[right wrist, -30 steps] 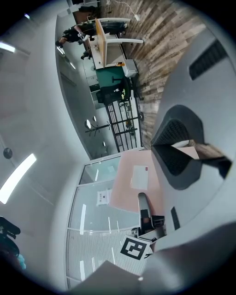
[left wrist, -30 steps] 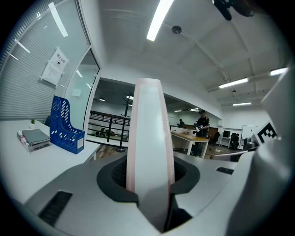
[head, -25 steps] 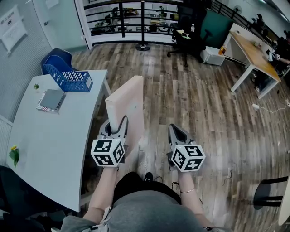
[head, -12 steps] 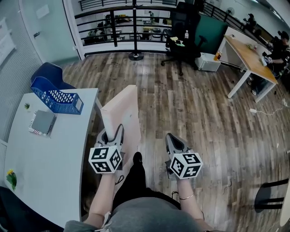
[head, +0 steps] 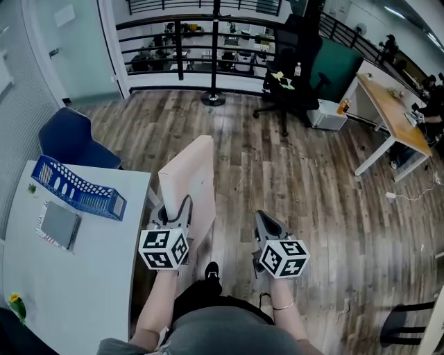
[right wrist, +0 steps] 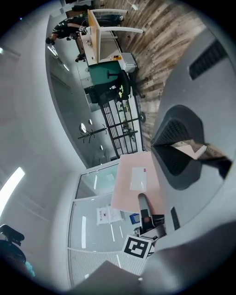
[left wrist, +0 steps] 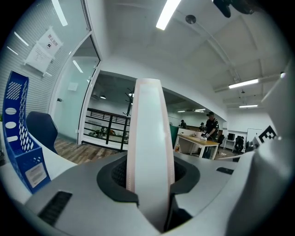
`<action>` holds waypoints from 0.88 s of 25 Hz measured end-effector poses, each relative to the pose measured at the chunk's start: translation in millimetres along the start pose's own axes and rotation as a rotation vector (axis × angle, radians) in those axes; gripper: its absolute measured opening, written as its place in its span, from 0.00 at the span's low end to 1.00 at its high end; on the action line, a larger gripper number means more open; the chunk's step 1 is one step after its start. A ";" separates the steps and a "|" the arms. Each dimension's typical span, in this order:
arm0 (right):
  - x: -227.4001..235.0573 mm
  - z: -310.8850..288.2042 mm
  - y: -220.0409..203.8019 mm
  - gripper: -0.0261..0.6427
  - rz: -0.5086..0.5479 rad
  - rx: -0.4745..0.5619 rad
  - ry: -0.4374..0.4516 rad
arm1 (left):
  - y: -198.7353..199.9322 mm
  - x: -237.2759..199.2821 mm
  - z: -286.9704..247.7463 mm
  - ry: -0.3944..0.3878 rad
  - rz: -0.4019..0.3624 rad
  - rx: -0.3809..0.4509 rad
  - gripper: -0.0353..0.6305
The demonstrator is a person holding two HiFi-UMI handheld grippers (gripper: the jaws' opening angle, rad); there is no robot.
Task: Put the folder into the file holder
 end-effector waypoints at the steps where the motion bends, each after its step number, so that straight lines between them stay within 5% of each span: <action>1: 0.7 -14.2 1.6 0.05 -0.003 -0.003 0.004 | 2.0 -6.0 -10.0 0.001 -0.001 0.004 0.28; 11: 0.1 -122.5 4.9 0.05 -0.025 -0.068 0.100 | 13.9 -51.0 -64.4 0.062 0.010 0.020 0.28; 22: 8.6 -269.3 14.0 0.05 -0.025 -0.157 0.360 | 29.9 -91.7 -111.1 0.310 -0.010 0.116 0.28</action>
Point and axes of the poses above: the fingertips, and each gripper's own axes: z backward along the fingers, x to its right, y out of its top, the point moved 10 cm from there along z, backward along the fingers, and after that the axes turned 14 degrees about x, right-handed, at the moved point
